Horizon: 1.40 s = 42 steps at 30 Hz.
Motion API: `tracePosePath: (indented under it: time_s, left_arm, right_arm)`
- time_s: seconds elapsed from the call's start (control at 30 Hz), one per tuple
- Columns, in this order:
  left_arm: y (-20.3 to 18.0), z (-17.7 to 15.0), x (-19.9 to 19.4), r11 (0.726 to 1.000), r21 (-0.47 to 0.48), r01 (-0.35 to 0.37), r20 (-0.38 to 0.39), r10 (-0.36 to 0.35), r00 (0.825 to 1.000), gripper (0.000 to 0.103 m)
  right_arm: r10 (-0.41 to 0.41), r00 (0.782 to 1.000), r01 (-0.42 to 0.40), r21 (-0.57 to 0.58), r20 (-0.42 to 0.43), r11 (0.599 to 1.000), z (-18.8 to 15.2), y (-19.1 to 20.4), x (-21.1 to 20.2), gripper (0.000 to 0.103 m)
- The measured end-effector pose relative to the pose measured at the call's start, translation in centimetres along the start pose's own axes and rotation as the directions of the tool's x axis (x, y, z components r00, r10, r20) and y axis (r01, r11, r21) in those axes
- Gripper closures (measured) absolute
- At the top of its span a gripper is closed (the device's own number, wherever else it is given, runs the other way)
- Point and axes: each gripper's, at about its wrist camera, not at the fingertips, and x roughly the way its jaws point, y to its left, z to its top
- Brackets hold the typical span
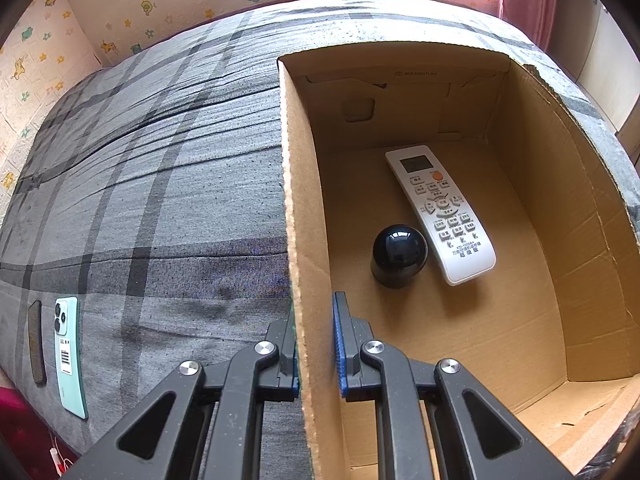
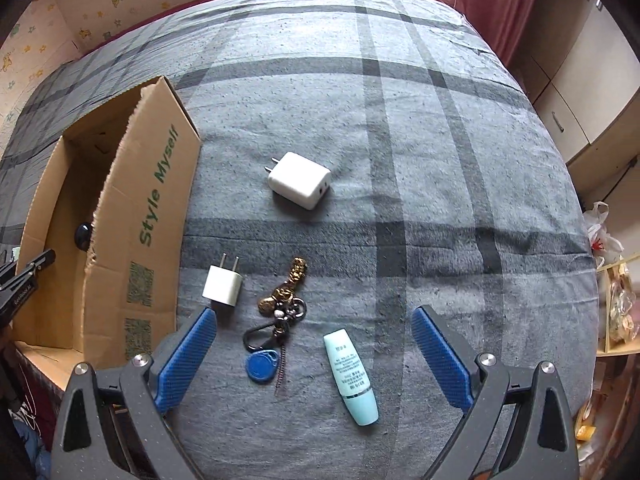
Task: Organize rigid objects
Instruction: 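Withdraw the right tool from the box toward the remaining items, then grasp the light-blue tube with the right tool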
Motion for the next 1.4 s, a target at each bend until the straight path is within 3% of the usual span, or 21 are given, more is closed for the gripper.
tracePosePath:
  time_s: [0.87,1.17,1.2,1.3,1.37,1.4]
  left_arm:
    - [-0.1,-0.1,0.1,1.0,0.007,-0.007,0.002,0.007,1.0,0.089]
    - [-0.1,-0.1,0.1,1.0,0.008,-0.009,0.002,0.009,1.0,0.089]
    - [-0.1,-0.1,0.1,1.0,0.009,-0.011,0.002,0.011,1.0,0.089]
    - [-0.1,-0.1,0.1,1.0,0.01,-0.014,0.002,0.014,1.0,0.089]
    - [-0.1,-0.1,0.1,1.0,0.01,-0.014,0.001,0.014,1.0,0.089]
    - [-0.1,-0.1,0.1,1.0,0.01,-0.014,0.002,0.014,1.0,0.089]
  right_arm:
    - [0.014,0.997,-0.005,0.117,-0.076,0.993,-5.4,-4.0,7.2,0.004]
    - [-0.014,0.996,0.023,0.092,-0.093,0.996,-6.1,-3.8,8.0,0.005]
    - [-0.016,0.995,0.025,0.089,-0.096,0.996,-6.2,-3.7,8.1,0.008]
    - [-0.018,0.994,0.026,0.084,-0.104,0.996,-6.0,-3.4,8.4,0.033]
    - [0.001,0.994,0.009,0.093,-0.106,0.996,-6.1,-3.0,7.8,0.072]
    - [0.004,0.994,0.008,0.11,-0.105,0.994,-6.2,-3.2,7.4,0.075]
